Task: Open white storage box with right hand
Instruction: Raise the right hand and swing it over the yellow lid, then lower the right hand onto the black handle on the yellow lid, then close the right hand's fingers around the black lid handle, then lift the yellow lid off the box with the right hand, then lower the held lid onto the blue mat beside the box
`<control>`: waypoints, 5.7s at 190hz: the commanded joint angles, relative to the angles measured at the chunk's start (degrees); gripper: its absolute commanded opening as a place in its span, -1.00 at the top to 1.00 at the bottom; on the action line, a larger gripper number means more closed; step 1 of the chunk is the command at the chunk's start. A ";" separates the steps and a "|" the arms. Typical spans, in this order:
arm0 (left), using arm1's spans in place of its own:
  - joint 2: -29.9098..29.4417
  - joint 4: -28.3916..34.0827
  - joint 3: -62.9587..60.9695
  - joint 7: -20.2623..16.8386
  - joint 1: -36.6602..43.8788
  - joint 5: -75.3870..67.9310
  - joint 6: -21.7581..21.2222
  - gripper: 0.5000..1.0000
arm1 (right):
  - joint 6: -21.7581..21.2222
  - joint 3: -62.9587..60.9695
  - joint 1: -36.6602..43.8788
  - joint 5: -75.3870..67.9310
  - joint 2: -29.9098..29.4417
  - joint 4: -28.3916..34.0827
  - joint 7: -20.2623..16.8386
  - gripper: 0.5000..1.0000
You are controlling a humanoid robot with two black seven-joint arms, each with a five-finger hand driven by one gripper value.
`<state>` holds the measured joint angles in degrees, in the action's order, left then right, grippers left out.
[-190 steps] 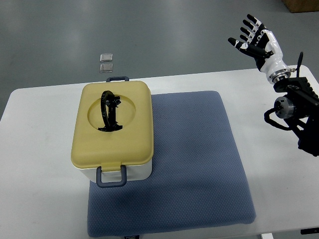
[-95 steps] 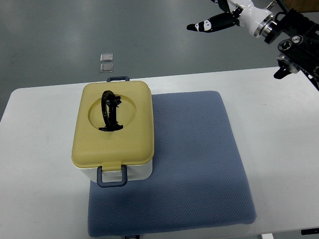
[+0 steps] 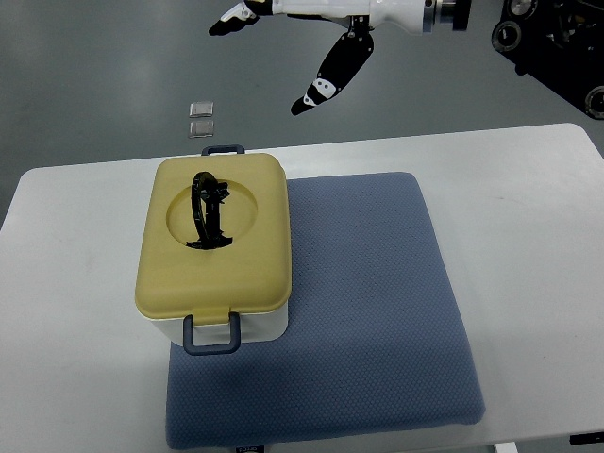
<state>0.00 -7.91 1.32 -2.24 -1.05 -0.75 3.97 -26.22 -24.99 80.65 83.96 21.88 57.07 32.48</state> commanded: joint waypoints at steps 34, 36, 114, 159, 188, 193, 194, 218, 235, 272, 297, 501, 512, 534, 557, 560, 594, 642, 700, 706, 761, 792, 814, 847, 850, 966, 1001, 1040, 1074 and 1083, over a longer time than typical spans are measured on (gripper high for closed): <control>0.00 0.00 0.00 0.04 0.00 -0.04 -0.02 -1.00 | 1.52 6.27 3.90 5.16 -6.14 0.68 0.31 -0.65; 0.00 0.00 0.00 0.04 0.00 -0.04 -0.02 -1.00 | 1.52 6.27 3.90 5.16 -6.32 0.68 0.31 -0.65; 0.00 0.00 0.00 -0.04 0.00 0.05 -0.02 -1.00 | 3.10 13.39 3.20 8.59 -13.18 0.24 0.22 -0.65; 0.00 0.00 0.00 -0.04 0.00 0.05 -0.02 -1.00 | 6.71 16.91 3.28 10.70 -13.44 -0.90 0.22 -0.62; 0.00 0.00 0.00 -0.04 0.00 0.05 -0.02 -1.00 | 6.80 16.82 4.16 10.70 -13.53 -0.90 0.31 -0.60; 0.00 0.00 0.00 -0.04 0.00 -0.04 -0.02 -1.00 | 6.71 16.82 4.51 10.70 -13.61 -0.90 0.39 -0.56; 0.00 0.00 0.00 -0.04 0.00 -0.04 -0.02 -1.00 | 6.71 16.82 4.51 10.70 -13.61 -0.90 0.39 -0.56; 0.00 0.00 0.00 -0.04 0.00 0.05 -0.02 -1.00 | 6.88 16.82 4.95 10.70 -13.79 -0.90 0.48 -0.38; 0.00 0.00 0.00 -0.04 0.00 0.05 -0.02 -1.00 | 6.88 16.82 5.04 10.70 -14.93 -0.82 0.57 -0.35; 0.00 0.00 0.00 0.04 0.00 0.05 -0.02 -1.00 | 7.32 17.34 5.04 11.14 -15.64 -0.82 0.13 -0.32; 0.00 0.00 0.00 -0.04 0.00 -0.04 -0.02 -1.00 | 8.38 17.78 5.13 12.72 -16.16 -0.90 0.04 -0.32; 0.00 0.00 0.00 0.04 0.00 0.05 -0.02 -1.00 | 9.26 19.28 5.74 14.74 -17.39 -0.99 -0.92 0.83; 0.00 0.00 0.00 0.04 0.00 -0.04 -0.02 -1.00 | 9.26 19.28 5.74 14.74 -17.39 -0.99 -0.92 0.89; 0.00 0.00 0.00 -0.04 0.00 -0.04 -0.02 -1.00 | 9.26 19.19 5.83 14.74 -17.39 -0.99 -0.84 1.00; 0.00 0.00 0.00 -0.04 0.00 -0.04 -0.02 -1.00 | 9.26 19.19 5.83 14.65 -17.39 -0.99 -0.66 1.00; 0.00 0.00 0.00 -0.04 0.00 -0.04 -0.02 -1.00 | 9.26 19.19 5.83 14.65 -17.39 -0.99 -0.66 1.00; 0.00 0.00 0.00 0.04 0.00 0.05 -0.02 -1.00 | 9.26 18.84 6.18 14.56 -17.04 -0.99 -0.57 1.00; 0.00 0.00 0.00 -0.04 0.00 0.05 -0.02 -1.00 | 9.43 18.05 6.45 14.56 -16.08 -1.26 -0.57 1.00; 0.00 0.00 0.00 -0.04 0.09 -0.04 -0.02 -1.00 | 10.22 16.47 7.15 13.77 -10.54 -3.89 -0.40 1.00; 0.00 0.00 0.00 -0.04 0.00 0.05 0.07 -1.00 | 10.22 16.47 7.15 13.69 -9.57 -3.89 -0.31 1.00; 0.00 0.09 0.00 -0.04 0.00 0.05 -0.02 -1.00 | 10.75 16.47 6.36 13.51 -1.84 -4.33 0.22 1.00; 0.00 0.00 0.00 -0.04 0.00 -0.04 -0.02 -1.00 | 11.45 16.64 4.95 13.51 0.89 -5.12 1.01 1.00; 0.00 0.00 0.00 -0.04 0.00 0.05 -0.02 -1.00 | 11.54 16.90 3.81 13.60 2.56 -5.21 1.18 1.00; 0.00 0.00 0.09 0.04 0.00 0.05 -0.02 -1.00 | 11.72 17.61 2.23 13.86 3.35 -5.30 1.18 1.00; 0.00 0.00 0.00 -0.04 0.00 0.05 -0.02 -1.00 | 11.81 17.70 2.05 13.95 3.35 -5.39 1.18 1.00; 0.00 0.00 0.00 -0.04 0.00 -0.04 -0.02 -1.00 | 13.21 18.58 -3.31 14.21 8.18 -8.90 1.36 1.00; 0.00 0.00 0.00 -0.04 0.09 -0.04 -0.02 -1.00 | 15.32 18.58 -7.44 14.39 7.83 -8.99 2.06 1.00; 0.00 0.00 0.00 -0.04 0.00 0.05 -0.02 -1.00 | 17.34 18.40 -10.78 14.39 7.22 -9.08 2.15 1.00; 0.00 0.00 0.00 -0.04 0.00 0.05 -0.02 -1.00 | 18.22 18.49 -12.27 14.39 4.93 -9.17 2.06 1.00; 0.00 0.00 0.00 -0.04 0.00 -0.04 -0.02 -1.00 | 18.31 18.49 -12.89 14.39 3.88 -9.17 2.06 1.00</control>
<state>0.00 -7.91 1.32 -2.26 -1.06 -0.75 3.97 -8.05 -6.59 68.62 98.35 27.56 47.91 34.61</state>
